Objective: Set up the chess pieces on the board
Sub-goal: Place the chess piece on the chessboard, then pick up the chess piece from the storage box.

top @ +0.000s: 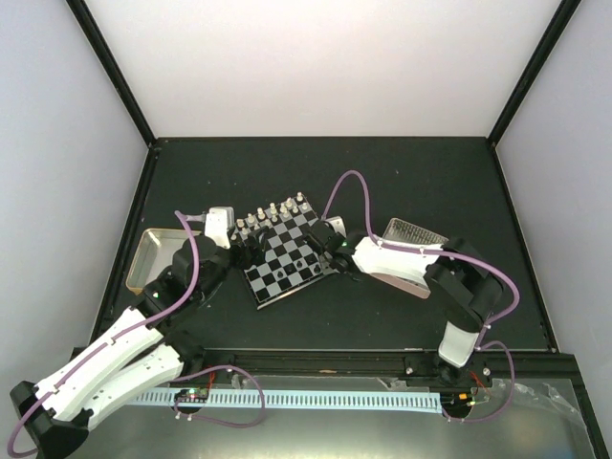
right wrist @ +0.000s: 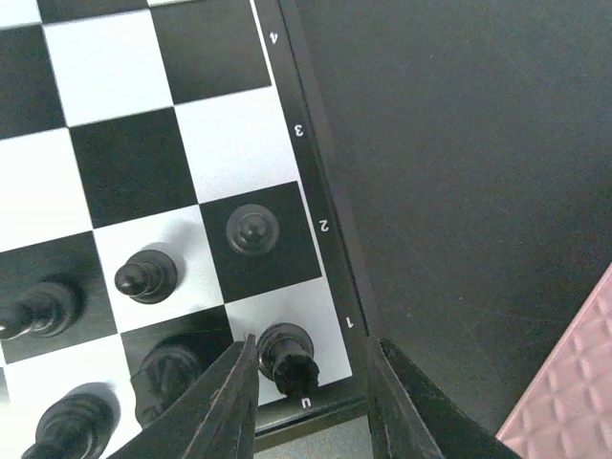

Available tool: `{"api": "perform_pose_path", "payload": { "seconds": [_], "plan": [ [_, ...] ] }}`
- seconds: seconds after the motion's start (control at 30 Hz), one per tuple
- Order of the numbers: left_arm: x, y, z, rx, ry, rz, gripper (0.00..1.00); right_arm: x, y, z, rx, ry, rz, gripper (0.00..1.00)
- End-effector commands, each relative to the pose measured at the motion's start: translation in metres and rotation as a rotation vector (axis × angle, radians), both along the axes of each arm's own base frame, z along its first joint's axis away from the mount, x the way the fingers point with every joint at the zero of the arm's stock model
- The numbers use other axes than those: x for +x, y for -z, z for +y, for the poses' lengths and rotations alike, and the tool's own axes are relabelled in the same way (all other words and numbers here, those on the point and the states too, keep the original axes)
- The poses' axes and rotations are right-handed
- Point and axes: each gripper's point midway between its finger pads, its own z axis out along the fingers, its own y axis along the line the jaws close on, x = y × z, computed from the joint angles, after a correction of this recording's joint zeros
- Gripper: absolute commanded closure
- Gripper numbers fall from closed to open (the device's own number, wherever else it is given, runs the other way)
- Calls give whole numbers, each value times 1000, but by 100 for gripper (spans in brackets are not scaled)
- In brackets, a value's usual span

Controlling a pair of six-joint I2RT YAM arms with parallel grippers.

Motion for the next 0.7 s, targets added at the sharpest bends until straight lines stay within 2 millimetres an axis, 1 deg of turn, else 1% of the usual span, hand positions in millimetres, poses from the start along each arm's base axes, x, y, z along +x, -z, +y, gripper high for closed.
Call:
{"api": "perform_pose_path", "payload": {
  "seconds": [0.0,0.07,0.13,0.2,0.23,0.3,0.37,0.43,0.47,0.53,0.67],
  "plan": [
    [1,-4,-3,-2,19,-17,5,8,-34,1,97,54,-89,66],
    [1,-5,-3,-5,23,-17,5,11,-46,-4,143,95,-112,66],
    [0,-6,-4,-5,28,-19,4,14,-60,-16,193,151,-137,65],
    [0,-6,-4,-5,30,-19,4,17,-72,-36,243,223,-163,65],
    [0,-5,-5,-2,33,-17,4,18,-77,-48,264,258,-176,63],
    [0,-3,-6,-2,39,-13,4,19,-82,-79,291,349,-198,58],
    [0,-1,-9,-2,51,-6,4,19,-78,-112,302,434,-188,54],
    [2,2,-12,-2,59,5,4,14,-67,-142,298,506,-149,51],
    [2,3,-13,-5,64,9,4,11,-61,-154,292,532,-125,49],
    [4,6,-16,-5,72,19,4,1,-46,-172,270,565,-80,45],
    [7,13,-22,-1,86,40,4,-25,-22,-191,244,606,29,42]
  ]
}}
